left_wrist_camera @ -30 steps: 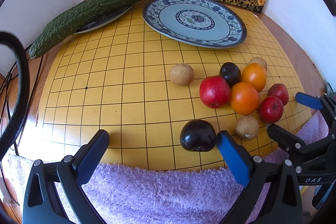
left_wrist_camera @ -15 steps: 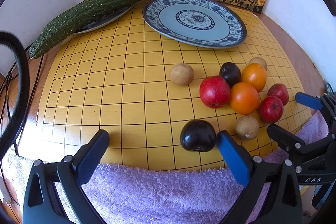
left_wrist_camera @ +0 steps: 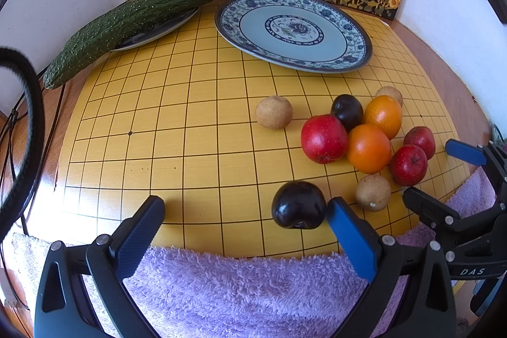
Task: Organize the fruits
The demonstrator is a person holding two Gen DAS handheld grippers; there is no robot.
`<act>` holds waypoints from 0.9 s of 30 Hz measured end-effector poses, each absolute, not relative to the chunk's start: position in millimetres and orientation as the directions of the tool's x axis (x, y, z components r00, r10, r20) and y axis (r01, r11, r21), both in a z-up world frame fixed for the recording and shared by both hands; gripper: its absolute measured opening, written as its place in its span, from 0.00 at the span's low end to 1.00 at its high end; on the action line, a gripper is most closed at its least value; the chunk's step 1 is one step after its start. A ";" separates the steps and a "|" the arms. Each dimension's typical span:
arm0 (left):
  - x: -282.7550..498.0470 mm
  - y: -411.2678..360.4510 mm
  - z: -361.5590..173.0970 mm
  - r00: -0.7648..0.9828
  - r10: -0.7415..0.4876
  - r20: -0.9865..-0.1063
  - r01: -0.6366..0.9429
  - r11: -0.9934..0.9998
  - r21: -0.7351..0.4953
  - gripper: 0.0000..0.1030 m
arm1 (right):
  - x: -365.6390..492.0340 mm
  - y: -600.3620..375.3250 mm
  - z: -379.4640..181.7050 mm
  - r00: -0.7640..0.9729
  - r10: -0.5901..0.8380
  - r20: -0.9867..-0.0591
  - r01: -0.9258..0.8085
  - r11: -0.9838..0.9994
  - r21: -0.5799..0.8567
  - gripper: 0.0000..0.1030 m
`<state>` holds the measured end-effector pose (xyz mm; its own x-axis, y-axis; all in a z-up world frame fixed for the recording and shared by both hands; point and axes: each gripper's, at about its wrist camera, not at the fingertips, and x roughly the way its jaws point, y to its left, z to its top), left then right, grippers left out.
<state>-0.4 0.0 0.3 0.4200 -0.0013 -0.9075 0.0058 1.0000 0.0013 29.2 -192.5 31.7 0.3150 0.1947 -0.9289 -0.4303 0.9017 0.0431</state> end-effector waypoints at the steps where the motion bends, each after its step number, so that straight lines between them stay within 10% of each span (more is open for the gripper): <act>1: -0.4 0.0 0.3 0.420 -0.001 -0.908 0.006 1.000 0.001 1.00 | 30.2 -192.7 32.8 0.314 0.196 -0.929 -0.432 0.901 0.044 1.00; 27: -3.6 -1.7 14.9 0.439 -0.032 -0.898 0.042 0.999 -0.015 0.78 | 33.2 -191.4 37.8 0.327 0.246 -0.912 -0.476 0.877 0.066 0.71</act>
<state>-3.6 -1.7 14.9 0.4386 -0.0324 -0.8981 0.0425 0.9990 -0.0152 33.2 -191.4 37.8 0.3275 0.2465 -0.9121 -0.4760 0.8770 0.0661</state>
